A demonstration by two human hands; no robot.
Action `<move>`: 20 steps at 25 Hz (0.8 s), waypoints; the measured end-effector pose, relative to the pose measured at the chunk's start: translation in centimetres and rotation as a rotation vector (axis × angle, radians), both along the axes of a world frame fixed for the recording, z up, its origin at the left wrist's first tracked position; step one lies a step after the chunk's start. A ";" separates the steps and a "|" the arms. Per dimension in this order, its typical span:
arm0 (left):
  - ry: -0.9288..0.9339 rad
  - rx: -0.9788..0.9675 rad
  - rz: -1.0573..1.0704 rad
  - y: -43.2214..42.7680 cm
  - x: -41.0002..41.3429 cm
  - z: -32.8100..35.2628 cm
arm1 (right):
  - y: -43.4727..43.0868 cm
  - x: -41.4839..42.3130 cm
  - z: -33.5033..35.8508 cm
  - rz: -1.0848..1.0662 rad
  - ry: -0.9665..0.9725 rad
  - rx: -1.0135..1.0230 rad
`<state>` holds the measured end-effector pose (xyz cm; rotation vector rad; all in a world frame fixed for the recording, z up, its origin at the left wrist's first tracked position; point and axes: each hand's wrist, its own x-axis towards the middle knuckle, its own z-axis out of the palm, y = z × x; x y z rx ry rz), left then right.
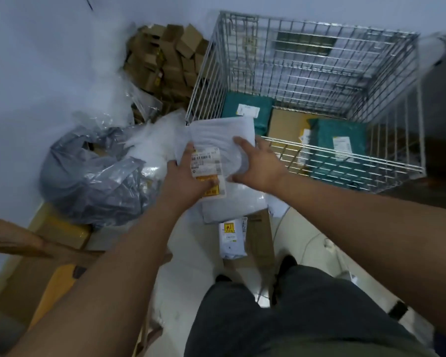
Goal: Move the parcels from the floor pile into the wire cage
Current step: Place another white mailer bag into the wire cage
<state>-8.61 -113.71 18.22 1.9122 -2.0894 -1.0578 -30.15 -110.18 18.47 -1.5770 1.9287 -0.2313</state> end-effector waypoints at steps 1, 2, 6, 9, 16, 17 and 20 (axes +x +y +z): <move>-0.005 -0.023 -0.010 -0.4 -0.2 1.2 | -0.1 -0.3 1.3 -0.016 -0.002 -0.018; -0.003 -0.043 -0.028 -0.8 -0.6 2.1 | -0.2 -0.7 2.3 -0.029 -0.004 -0.030; 0.060 -0.047 -0.098 -2.2 -2.6 5.3 | 0.3 -2.9 6.0 -0.096 0.002 -0.074; 0.101 -0.053 -0.152 -3.1 -4.8 6.9 | 0.6 -4.6 7.4 -0.146 0.001 -0.096; 0.064 -0.116 -0.229 -7.2 -12.4 6.7 | -1.7 -11.3 7.8 -0.275 -0.028 -0.136; 0.070 -0.126 -0.250 -8.2 -14.0 6.5 | -2.5 -12.8 7.5 -0.291 -0.033 -0.130; 0.091 -0.159 -0.297 -11.0 -18.7 5.3 | -5.2 -17.5 5.9 -0.318 -0.027 -0.109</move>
